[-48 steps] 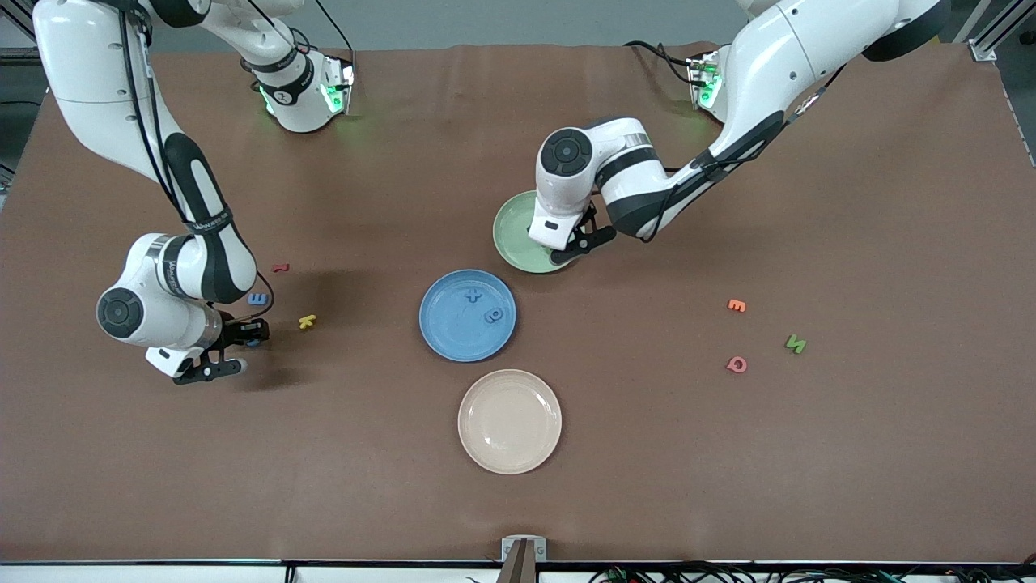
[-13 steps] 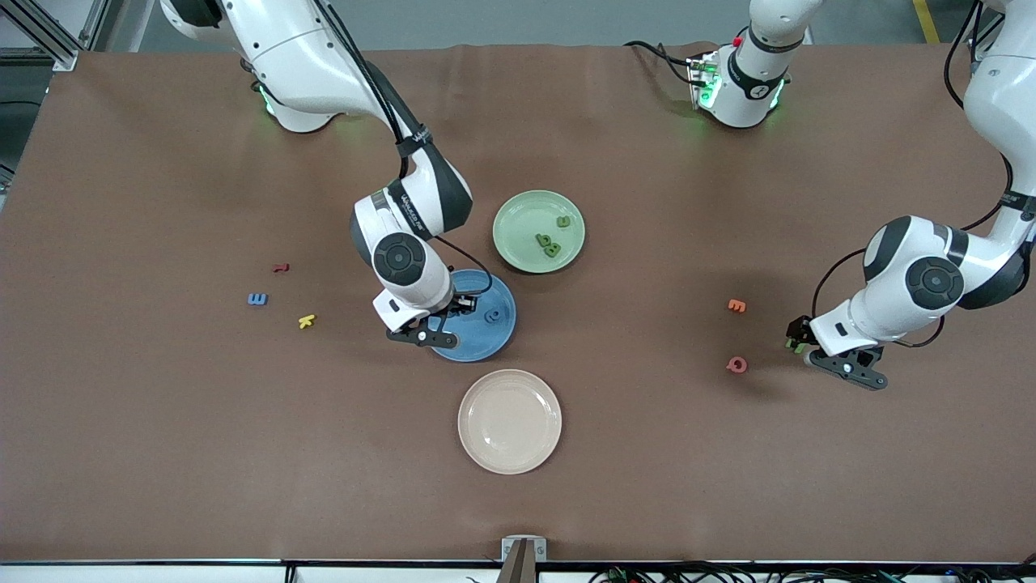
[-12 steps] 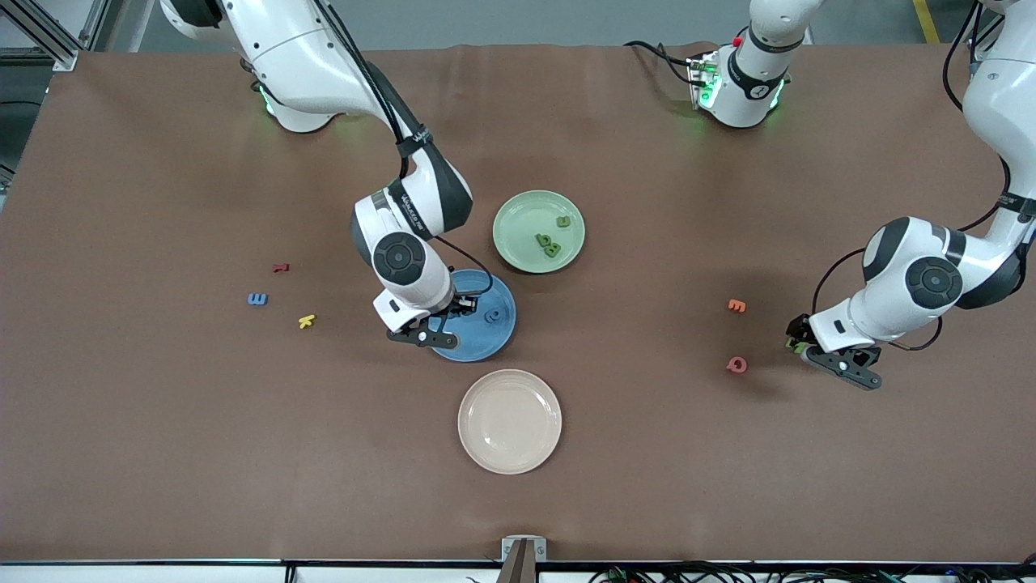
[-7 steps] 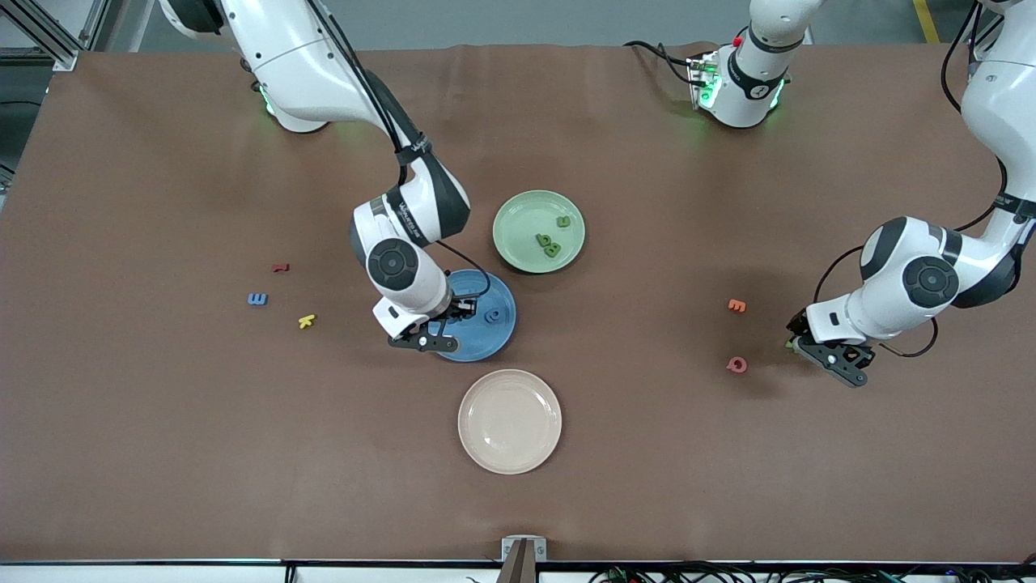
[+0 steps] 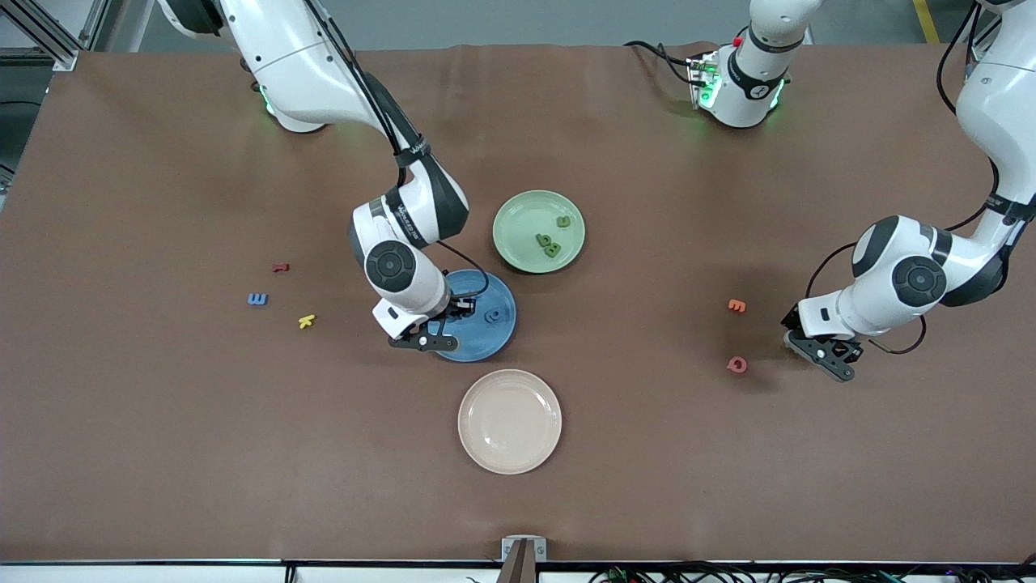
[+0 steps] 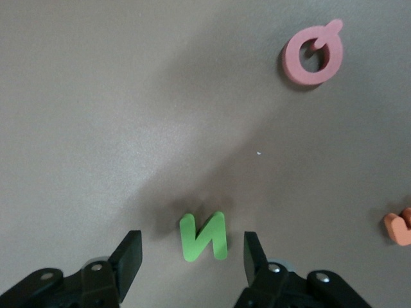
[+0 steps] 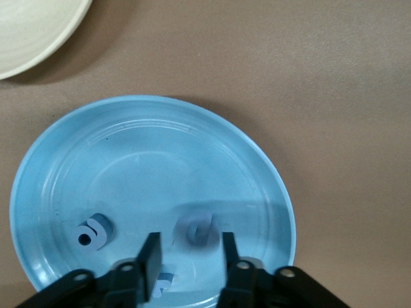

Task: Sort letters by color into matching plates
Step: 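Grasp the N with the left gripper while the right gripper grasps m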

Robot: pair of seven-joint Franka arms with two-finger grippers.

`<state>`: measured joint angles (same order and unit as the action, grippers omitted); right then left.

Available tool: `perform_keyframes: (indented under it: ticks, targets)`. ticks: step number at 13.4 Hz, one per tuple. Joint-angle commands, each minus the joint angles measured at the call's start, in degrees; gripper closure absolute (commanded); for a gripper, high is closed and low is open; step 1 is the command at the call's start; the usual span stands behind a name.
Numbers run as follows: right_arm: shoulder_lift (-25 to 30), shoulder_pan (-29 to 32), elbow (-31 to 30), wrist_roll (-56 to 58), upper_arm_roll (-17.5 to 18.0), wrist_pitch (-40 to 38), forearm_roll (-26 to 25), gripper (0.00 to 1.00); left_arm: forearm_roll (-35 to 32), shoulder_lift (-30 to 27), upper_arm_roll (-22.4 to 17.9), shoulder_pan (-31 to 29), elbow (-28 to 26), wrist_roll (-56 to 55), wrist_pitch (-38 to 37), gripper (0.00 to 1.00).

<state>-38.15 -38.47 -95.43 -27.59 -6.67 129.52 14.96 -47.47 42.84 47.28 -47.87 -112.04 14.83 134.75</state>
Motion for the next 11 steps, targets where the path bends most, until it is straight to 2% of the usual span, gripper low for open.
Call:
perform_keyframes:
  ticks: [1, 4, 6, 8, 9, 10, 11]
  targets:
    - [1.5, 0.2, -1.1, 0.3, 0.3, -1.5, 1.4, 0.0, -1.1, 0.1, -0.1, -0.5, -0.5, 0.4, 1.8, 0.31]
    - [6.7, 1.5, -1.8, 0.9, -0.1, -9.3, 1.2, 0.0, -1.1, 1.5, -0.7, -0.4, -0.5, 0.1, 3.6, 0.34]
    - [10.8, 4.6, -2.7, 1.6, -0.7, -14.9, 0.5, 0.0, -1.1, 1.5, -1.4, -0.1, -0.5, 0.0, 3.8, 0.35]
    - [15.8, 8.9, -7.5, 7.6, -1.1, -15.8, -0.5, 0.0, -1.1, 1.5, -1.5, -0.1, -0.8, 0.0, 3.7, 0.38]
    - [17.8, 11.3, -9.9, 11.0, -1.1, -15.4, -0.9, 0.0, -1.1, 1.5, -1.5, -0.1, -1.0, 0.0, 3.8, 0.44]
    - [19.3, 14.1, -11.7, 14.1, -1.1, -15.4, -1.2, 0.0, -1.1, 1.4, -1.5, -0.1, -1.2, 0.0, 3.7, 0.56]
    - [20.1, 16.5, -13.0, 16.3, -1.1, -15.4, -2.3, 0.0, -1.1, 1.3, -1.5, -0.1, -1.3, 0.0, 3.7, 0.75]
